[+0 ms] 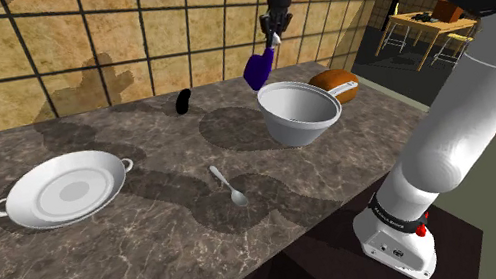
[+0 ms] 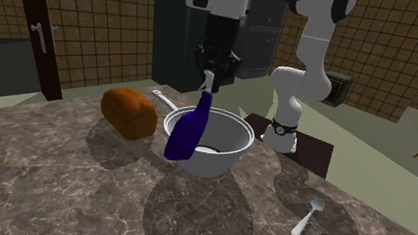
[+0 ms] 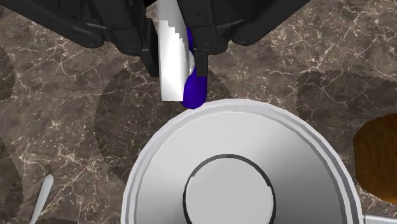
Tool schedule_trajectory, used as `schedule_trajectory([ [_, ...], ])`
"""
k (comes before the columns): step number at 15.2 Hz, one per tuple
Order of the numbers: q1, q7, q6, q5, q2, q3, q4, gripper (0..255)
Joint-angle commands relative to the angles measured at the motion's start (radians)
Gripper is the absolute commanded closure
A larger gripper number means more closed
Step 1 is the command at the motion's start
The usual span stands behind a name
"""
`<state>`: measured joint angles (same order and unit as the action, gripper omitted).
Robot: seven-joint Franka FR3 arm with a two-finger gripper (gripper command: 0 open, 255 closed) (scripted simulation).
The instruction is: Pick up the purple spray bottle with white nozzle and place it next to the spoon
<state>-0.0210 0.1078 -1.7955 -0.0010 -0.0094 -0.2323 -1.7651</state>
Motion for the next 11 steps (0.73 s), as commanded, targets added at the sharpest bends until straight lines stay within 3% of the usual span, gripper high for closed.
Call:
schedule_trajectory([
  [1,-0.015,-0.034,0.012,-0.018,-0.075,0.015,-0.062,255],
  [11,-0.071,-0.211,0.128,-0.044,-0.360,0.130,-0.231,255],
])
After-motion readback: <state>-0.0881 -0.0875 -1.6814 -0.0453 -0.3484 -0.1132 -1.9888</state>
